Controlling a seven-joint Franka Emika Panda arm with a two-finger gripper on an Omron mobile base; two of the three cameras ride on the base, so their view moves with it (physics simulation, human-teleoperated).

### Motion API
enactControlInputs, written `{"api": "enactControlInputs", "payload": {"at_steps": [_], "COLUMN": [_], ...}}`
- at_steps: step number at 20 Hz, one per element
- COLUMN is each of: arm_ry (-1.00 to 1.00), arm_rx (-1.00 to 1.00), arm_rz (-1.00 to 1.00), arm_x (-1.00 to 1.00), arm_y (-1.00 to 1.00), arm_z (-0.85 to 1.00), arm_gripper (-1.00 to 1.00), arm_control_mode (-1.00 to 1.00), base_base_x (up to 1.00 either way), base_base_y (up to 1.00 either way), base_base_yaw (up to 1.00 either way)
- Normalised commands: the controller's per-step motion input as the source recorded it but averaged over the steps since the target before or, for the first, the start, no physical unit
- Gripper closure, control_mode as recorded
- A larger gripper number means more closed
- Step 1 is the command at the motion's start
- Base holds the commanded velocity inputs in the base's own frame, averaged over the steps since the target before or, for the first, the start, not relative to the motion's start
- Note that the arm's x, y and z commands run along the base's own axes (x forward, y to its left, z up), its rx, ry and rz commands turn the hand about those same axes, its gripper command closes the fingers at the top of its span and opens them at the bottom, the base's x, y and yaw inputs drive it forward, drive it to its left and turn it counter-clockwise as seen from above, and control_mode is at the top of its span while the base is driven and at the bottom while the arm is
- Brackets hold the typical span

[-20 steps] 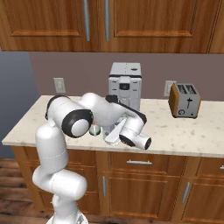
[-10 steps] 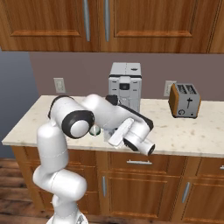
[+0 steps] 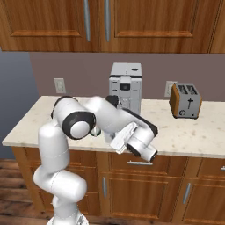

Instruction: Take a sugar cube from the saucer and place it inside the coffee. Then, grab milk from the fridge and place it next to the coffee on the counter to sweeten the coffee.

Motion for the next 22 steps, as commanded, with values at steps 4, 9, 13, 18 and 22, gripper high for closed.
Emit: {"api": "enactControlInputs", "payload": {"at_steps": [4, 9, 13, 18, 22], "arm_ry": [-0.42, -0.75, -0.86, -0.86, -0.83], "arm_rx": [-0.11, -0.29, -0.36, -0.36, -0.36], "arm_rz": [0.03, 0.1, 0.11, 0.06, 0.02], "arm_x": [-0.68, -0.88, -0.83, -0.74, -0.69], "arm_y": [0.05, 0.33, 0.59, 0.74, 0.88], "arm_z": [0.38, 0.67, 0.71, 0.7, 0.77], "arm_gripper": [-1.0, -1.0, -1.0, -1.0, -1.0], "arm_control_mode": [-1.0, -1.0, -1.0, -1.0, -1.0], "base_base_x": [0.0, 0.0, 0.0, 0.0, 0.0], "base_base_y": [0.0, 0.0, 0.0, 0.0, 0.0], "base_base_yaw": [0.0, 0.0, 0.0, 0.0, 0.0]}}
